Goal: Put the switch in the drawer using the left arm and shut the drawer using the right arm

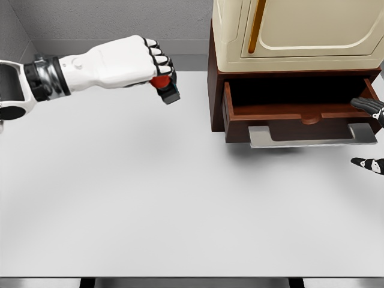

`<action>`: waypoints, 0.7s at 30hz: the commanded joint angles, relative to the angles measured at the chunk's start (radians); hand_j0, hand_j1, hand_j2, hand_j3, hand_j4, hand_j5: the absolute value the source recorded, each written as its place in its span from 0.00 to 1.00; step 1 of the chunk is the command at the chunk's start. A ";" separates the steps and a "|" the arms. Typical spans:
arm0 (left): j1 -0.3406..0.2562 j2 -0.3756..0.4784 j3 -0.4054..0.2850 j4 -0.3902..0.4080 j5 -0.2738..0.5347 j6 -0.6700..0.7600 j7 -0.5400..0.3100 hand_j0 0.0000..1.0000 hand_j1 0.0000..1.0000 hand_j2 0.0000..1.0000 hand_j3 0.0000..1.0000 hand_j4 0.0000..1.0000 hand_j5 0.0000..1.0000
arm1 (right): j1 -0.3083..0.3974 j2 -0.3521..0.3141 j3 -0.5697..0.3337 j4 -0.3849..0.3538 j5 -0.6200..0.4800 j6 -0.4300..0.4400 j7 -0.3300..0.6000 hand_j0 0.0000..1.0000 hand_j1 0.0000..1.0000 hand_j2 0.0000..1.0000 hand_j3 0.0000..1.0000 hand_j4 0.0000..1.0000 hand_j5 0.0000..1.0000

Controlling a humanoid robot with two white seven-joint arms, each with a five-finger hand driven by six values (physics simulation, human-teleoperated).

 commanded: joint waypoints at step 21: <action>-0.060 -0.117 -0.033 -0.058 0.005 0.001 0.001 0.46 0.46 0.46 0.46 0.46 0.46 | 0.000 -0.001 0.000 0.000 -0.007 0.001 0.000 1.00 1.00 1.00 1.00 1.00 1.00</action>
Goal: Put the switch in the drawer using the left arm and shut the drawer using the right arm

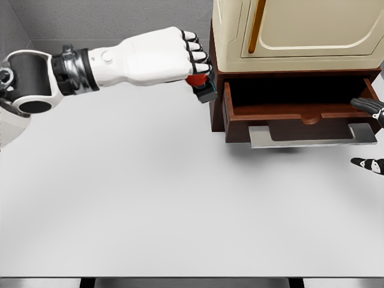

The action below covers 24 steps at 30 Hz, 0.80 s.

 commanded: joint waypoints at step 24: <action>-0.115 -0.184 -0.051 0.081 0.000 0.001 -0.001 0.46 0.46 0.46 0.46 0.46 0.46 | -0.002 -0.001 0.000 0.000 -0.007 0.001 0.000 1.00 1.00 1.00 1.00 1.00 1.00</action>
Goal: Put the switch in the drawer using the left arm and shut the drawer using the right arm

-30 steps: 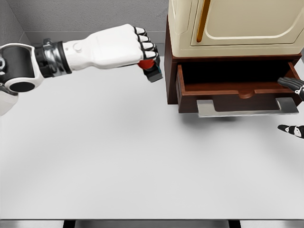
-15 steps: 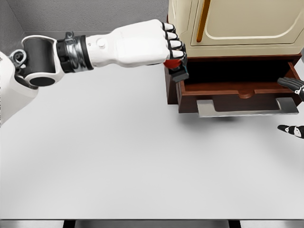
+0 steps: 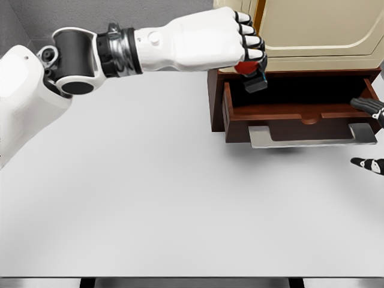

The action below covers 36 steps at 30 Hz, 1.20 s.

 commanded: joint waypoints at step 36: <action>-0.075 -0.116 0.001 0.124 0.008 0.001 -0.027 0.89 0.89 0.89 0.89 0.89 0.89 | 0.002 -0.003 -0.001 0.000 -0.007 0.001 -0.002 1.00 1.00 1.00 1.00 1.00 1.00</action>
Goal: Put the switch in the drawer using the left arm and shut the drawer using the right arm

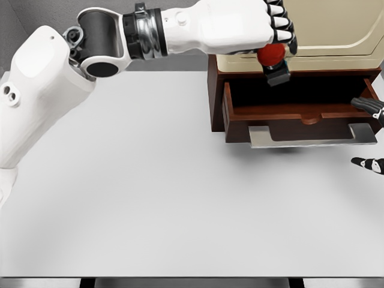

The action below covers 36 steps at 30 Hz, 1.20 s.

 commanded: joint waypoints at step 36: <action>0.092 0.325 -0.013 -0.191 0.153 0.001 0.002 1.00 1.00 1.00 1.00 1.00 1.00 | 0.021 -0.072 -0.002 -0.002 -0.012 0.001 0.013 0.95 0.95 0.95 0.95 0.95 0.95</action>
